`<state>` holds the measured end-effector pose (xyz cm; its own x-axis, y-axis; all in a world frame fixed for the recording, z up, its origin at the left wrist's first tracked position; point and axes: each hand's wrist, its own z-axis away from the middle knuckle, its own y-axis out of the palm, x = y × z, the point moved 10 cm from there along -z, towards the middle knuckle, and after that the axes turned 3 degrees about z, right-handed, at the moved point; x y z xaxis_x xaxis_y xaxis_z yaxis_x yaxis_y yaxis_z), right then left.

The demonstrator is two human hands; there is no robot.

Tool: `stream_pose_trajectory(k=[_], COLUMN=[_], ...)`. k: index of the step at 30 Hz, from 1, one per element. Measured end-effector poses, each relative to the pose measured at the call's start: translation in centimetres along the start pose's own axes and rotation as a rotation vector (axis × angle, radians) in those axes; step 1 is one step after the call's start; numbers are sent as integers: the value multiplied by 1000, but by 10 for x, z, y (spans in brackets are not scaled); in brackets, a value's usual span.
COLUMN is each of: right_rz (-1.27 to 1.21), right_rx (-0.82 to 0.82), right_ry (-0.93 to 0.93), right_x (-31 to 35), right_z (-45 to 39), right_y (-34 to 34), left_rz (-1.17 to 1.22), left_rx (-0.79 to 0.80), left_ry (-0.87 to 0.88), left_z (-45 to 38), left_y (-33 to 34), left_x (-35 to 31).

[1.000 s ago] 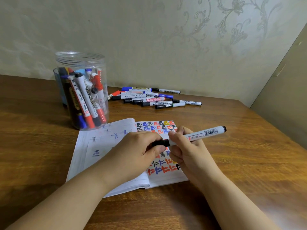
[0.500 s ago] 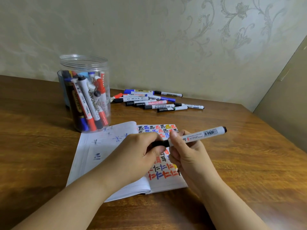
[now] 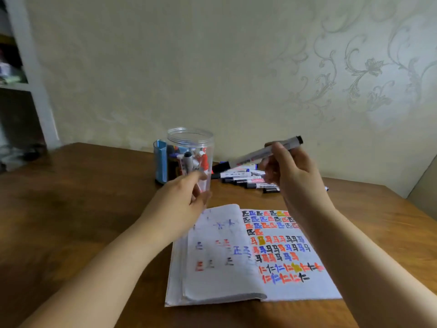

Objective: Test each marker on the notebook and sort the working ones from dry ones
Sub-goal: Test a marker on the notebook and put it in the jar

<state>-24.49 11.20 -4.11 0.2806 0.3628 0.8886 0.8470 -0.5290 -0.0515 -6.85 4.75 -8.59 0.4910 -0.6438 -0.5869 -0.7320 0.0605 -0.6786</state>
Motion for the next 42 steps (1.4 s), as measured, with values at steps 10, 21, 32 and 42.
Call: stream_pose_trajectory(k=[10,21,32,42], right_rz=[609,810,946,1345], right_rx=[99,343,180,296], right_ry=[-229,-17,169,126], right_x=[21,-23,-96,-180], right_z=[-84,-86,-66,-85], right_y=[93,120,-31,-64], left_rz=[-84,-19,46,7], left_rx=[-32,89,106,46], left_ry=[-43,-47,100,187], left_z=[6,4,-37,-56], left_y=[-24,22,77,120], left_x=[36,36,-9,-2])
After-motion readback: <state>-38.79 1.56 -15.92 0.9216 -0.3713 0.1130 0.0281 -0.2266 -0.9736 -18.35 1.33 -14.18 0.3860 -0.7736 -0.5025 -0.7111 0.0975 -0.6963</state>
